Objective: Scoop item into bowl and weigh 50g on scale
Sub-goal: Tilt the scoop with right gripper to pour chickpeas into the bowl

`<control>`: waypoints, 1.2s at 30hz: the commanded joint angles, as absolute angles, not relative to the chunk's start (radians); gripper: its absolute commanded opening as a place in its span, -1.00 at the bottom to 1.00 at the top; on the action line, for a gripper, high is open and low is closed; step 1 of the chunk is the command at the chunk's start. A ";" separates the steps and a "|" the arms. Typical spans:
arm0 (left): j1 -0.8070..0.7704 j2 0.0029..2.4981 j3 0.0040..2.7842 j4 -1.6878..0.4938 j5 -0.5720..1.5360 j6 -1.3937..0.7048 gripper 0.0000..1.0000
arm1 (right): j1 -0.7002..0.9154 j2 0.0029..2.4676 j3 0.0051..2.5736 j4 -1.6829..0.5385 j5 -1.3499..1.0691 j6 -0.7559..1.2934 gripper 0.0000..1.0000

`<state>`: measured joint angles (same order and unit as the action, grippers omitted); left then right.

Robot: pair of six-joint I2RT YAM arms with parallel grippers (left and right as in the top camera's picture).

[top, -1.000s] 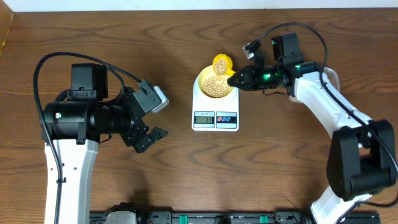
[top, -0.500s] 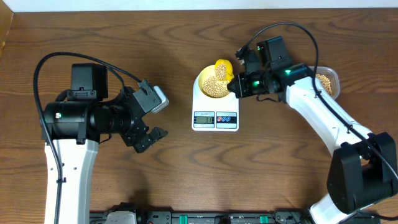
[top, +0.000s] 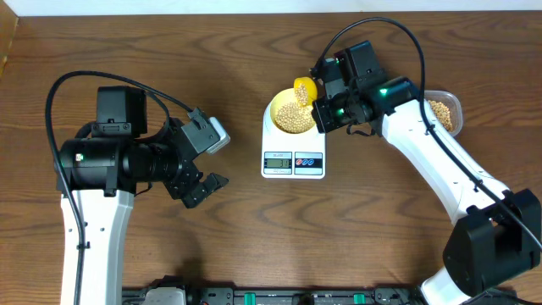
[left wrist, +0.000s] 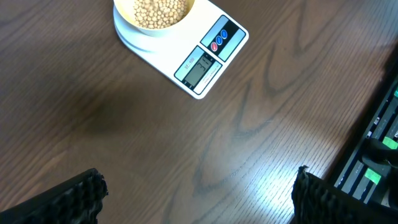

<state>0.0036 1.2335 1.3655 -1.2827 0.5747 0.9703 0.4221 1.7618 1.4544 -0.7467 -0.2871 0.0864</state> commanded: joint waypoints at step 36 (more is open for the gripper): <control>0.004 1.231 1.364 -1.286 0.591 0.987 0.96 | 0.559 1.737 1.477 -0.729 0.080 -0.147 -0.98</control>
